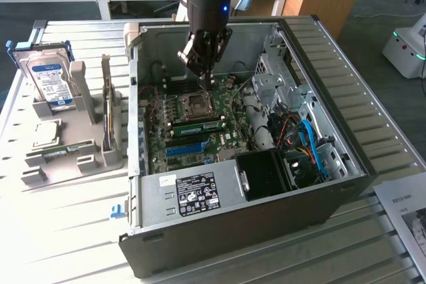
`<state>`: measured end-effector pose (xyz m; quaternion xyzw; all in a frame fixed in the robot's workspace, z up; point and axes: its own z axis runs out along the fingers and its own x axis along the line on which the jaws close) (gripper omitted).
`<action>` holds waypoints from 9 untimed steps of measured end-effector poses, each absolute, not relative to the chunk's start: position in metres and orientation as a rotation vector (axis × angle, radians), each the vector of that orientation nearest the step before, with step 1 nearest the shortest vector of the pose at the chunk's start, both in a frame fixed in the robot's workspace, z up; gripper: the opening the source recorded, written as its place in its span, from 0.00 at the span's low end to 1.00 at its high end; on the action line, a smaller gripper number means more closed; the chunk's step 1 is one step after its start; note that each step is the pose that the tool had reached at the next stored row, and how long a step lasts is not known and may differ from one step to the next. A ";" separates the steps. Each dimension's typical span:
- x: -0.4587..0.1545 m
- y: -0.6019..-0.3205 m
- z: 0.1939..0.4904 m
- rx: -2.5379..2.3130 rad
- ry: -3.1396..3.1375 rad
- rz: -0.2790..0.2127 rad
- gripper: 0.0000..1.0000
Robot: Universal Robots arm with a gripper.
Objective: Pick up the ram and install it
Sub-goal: 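Press down the ram until it locks into place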
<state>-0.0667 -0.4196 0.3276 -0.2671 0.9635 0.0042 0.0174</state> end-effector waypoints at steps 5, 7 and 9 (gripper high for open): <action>-0.067 -0.420 0.328 -0.714 3.023 0.011 0.10; -0.067 -0.420 0.328 -0.669 3.034 0.010 0.10; -0.067 -0.420 0.328 -0.623 3.043 0.009 0.10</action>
